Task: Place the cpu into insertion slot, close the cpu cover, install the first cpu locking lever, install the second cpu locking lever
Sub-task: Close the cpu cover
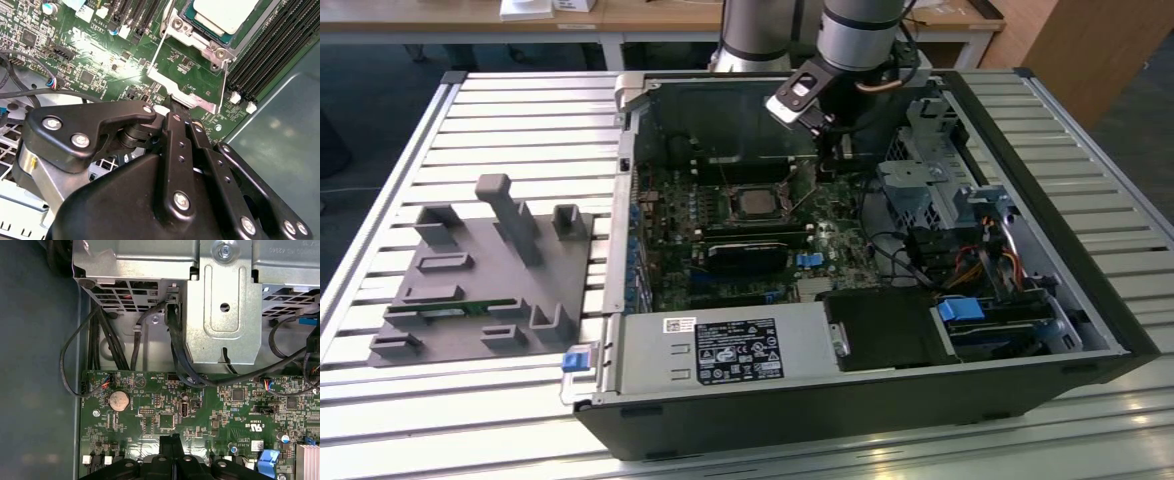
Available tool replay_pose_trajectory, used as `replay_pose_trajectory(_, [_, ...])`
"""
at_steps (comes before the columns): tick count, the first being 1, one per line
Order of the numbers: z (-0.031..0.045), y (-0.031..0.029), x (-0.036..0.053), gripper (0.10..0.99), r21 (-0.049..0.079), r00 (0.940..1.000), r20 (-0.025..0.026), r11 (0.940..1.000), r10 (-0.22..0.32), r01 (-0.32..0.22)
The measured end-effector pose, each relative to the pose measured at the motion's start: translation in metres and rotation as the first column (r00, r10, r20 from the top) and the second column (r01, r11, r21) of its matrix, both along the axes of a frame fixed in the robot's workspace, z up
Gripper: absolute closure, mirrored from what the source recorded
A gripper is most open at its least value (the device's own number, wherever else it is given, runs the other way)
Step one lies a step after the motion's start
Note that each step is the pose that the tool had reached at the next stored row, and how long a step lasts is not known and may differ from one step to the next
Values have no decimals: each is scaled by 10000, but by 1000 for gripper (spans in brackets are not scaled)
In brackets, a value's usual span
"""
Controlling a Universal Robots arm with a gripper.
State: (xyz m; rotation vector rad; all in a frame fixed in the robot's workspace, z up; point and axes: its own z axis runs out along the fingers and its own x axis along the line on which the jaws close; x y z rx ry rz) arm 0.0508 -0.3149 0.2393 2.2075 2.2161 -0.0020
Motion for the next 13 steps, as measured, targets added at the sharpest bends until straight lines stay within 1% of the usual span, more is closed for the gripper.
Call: replay_pose_trajectory(13, [0,0,-25,976,0,10000,0,10000,0,0])
